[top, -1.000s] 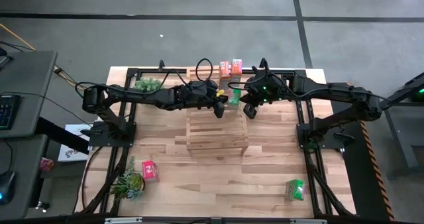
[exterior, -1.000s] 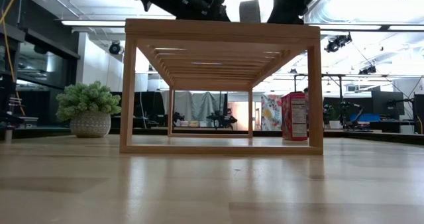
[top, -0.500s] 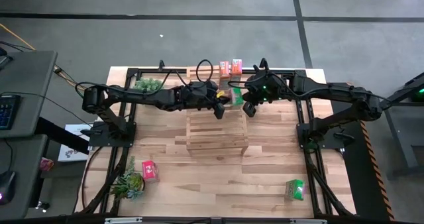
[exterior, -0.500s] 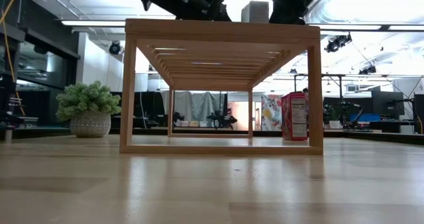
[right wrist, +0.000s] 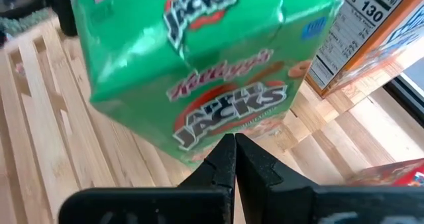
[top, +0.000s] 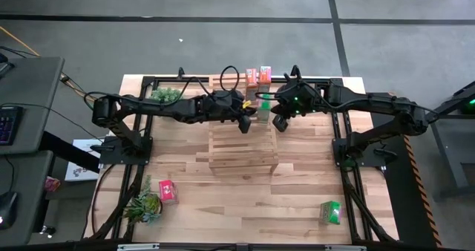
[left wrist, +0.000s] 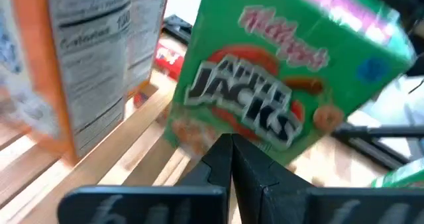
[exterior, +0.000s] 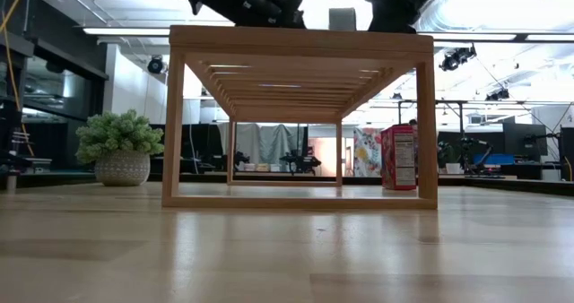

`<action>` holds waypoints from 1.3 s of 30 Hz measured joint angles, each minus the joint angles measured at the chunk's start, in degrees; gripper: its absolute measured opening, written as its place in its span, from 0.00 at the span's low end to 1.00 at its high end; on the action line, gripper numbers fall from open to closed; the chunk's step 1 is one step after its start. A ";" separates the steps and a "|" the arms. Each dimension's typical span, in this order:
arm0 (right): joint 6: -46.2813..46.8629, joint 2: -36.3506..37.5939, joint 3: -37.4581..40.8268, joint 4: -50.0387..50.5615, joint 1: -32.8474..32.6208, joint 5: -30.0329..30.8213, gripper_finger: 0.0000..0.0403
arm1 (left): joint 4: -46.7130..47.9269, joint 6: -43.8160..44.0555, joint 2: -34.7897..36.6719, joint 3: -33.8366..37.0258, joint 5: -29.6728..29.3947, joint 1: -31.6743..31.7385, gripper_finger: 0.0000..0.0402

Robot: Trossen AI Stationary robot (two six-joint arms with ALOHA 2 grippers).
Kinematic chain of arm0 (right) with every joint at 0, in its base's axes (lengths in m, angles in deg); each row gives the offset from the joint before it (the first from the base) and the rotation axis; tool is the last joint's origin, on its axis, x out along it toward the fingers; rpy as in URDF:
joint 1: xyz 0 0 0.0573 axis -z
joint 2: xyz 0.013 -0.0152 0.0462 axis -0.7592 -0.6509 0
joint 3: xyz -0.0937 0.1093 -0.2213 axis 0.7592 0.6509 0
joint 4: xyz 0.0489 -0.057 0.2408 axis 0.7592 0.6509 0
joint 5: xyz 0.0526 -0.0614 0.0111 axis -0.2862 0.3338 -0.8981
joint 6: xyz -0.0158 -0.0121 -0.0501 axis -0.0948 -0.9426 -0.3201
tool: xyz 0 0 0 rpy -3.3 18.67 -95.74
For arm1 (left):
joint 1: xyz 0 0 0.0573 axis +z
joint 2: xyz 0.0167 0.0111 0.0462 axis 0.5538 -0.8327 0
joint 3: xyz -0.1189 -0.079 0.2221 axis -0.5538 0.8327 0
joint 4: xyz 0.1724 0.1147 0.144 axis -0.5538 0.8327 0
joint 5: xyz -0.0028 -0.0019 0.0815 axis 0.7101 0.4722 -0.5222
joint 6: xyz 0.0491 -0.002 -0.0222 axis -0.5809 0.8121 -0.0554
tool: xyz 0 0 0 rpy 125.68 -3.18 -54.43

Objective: Stack cereal on shelf
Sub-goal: Put the green cereal box on the shelf aligned with the other green cereal box

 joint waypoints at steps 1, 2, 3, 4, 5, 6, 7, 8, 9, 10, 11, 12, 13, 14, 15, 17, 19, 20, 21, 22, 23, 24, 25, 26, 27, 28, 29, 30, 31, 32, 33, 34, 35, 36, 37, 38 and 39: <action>-0.54 0.00 0.00 0.37 0.00 0.01 0.00 | 0.73 -0.43 0.39 0.00 0.00 0.20 0.00; -1.07 0.00 0.00 0.79 0.00 0.02 0.00 | 1.29 -0.67 0.91 0.00 0.00 0.43 0.00; -1.64 0.01 0.00 1.37 0.00 0.02 0.00 | 3.04 -1.20 1.63 0.00 -0.02 0.79 0.00; -2.03 0.02 0.00 2.04 0.00 0.05 0.00 | 5.04 -1.94 2.45 0.00 -0.02 1.18 0.00; -2.23 0.03 0.00 2.69 0.00 0.27 0.00 | 6.72 -2.56 3.15 0.00 -0.04 1.57 0.00; -2.24 0.22 0.00 3.59 0.00 0.76 0.00 | 8.64 -3.31 4.03 -0.02 -0.07 1.96 0.00; -2.24 0.43 0.00 4.62 0.00 1.40 0.00 | 11.28 -3.89 5.13 -0.02 -0.04 2.49 0.00; -2.27 0.81 0.00 5.60 0.00 2.06 0.00 | 13.93 -4.35 6.43 -0.02 -0.04 2.96 0.00; -2.28 1.33 0.00 6.83 0.00 2.76 0.00 | 16.03 -5.02 7.74 -0.02 -0.08 3.37 0.00; -2.27 1.88 0.00 8.38 0.04 3.78 0.00 | 18.14 -5.79 9.11 -0.04 -0.11 3.78 0.00; -2.19 2.63 0.00 9.88 0.06 4.92 0.00 | 21.03 -6.91 10.77 -0.02 -0.14 4.19 0.00; -1.72 3.37 0.00 11.32 0.07 6.00 0.00 | 22.85 -8.06 12.50 0.44 -0.38 4.55 0.00; -0.79 4.25 0.00 12.66 0.07 7.14 0.00 | 23.99 -8.69 14.19 0.92 -1.16 4.72 0.00; 0.12 5.12 0.00 14.08 0.09 7.87 0.00 | 24.24 -9.30 16.12 1.72 -2.11 4.78 0.00; 1.17 5.94 0.00 15.48 0.11 8.75 0.00 | 24.57 -9.48 18.34 2.82 -3.08 4.78 0.00; 4.04 7.67 0.00 18.01 0.11 9.49 0.00 | 23.18 -9.46 23.12 6.03 -5.64 4.75 0.00; 7.85 9.23 0.00 20.72 0.11 10.91 0.00 | 20.21 -9.38 28.22 10.48 -7.61 4.73 0.00; 9.82 9.87 0.00 22.03 0.11 11.90 0.00 | 18.50 -8.88 30.79 12.93 -8.06 4.73 0.00; 11.51 10.56 0.00 23.29 0.11 12.61 0.00 | 16.37 -8.19 33.24 15.25 -8.22 4.74 0.00; 12.97 11.18 0.00 24.33 0.11 13.33 0.00 | 14.58 -7.41 35.53 17.37 -8.19 4.76 0.00; 14.29 11.77 0.00 25.10 0.11 14.01 0.00 | 13.58 -6.56 38.00 19.32 -8.12 4.76 0.00; 15.48 12.31 0.00 25.78 0.11 14.55 0.00 | 12.97 -5.85 40.19 20.83 -7.97 4.74 0.00; 16.53 12.82 0.00 26.32 0.11 15.02 0.00 | 12.45 -5.01 42.14 22.00 -7.66 4.73 0.00; 17.49 13.29 0.00 26.54 0.11 15.28 0.00 | 12.54 -4.14 43.74 22.94 -7.40 4.73 0.00; 18.18 13.74 0.00 26.61 0.11 15.49 0.00 | 13.19 -3.56 45.03 23.59 -7.39 4.73 0.00; 18.41 14.11 0.00 26.63 0.11 15.47 0.00 | 13.61 -3.42 46.11 24.05 -7.35 4.73 0.00; 18.85 14.42 0.00 26.65 0.11 15.57 0.00 | 14.02 -3.51 46.94 24.20 -7.34 4.73 0.00; 19.54 14.67 0.00 26.68 0.11 15.87 0.00 | 13.99 -3.90 47.66 24.32 -7.37 4.73 0.00; 20.51 14.87 0.00 26.72 0.11 16.16 0.00 | 13.87 -4.30 48.15 24.35 -7.37 4.73 0.00; 21.65 15.04 0.00 26.74 0.11 16.17 0.00 | 13.73 -4.82 48.47 24.35 -7.37 4.73 0.00; 23.14 15.25 0.00 26.85 0.11 15.88 0.00 | 13.81 -5.27 48.63 24.37 -7.39 4.73 0.00; 24.87 15.43 0.00 27.26 0.16 14.93 0.00 | 13.83 -5.60 48.67 24.39 -7.38 4.73 0.00; 26.68 15.65 0.00 28.07 0.45 13.01 0.00 | 13.81 -5.95 48.68 24.39 -7.37 4.73 0.00; 28.35 15.89 0.00 29.51 0.88 9.98 0.01 | 13.89 -5.98 48.68 24.39 -7.37 4.73 0.00; 30.17 16.16 0.00 31.41 1.31 6.55 0.03 | 14.03 -5.98 48.67 24.39 -7.37 4.73 0.00; 32.06 16.49 0.00 33.56 1.62 3.30 0.05 | 14.07 -6.13 48.65 24.39 -7.37 4.73 0.00; 34.17 16.79 0.00 35.82 1.81 0.46 0.09 | 14.10 -6.66 48.60 24.39 -7.37 4.73 0.00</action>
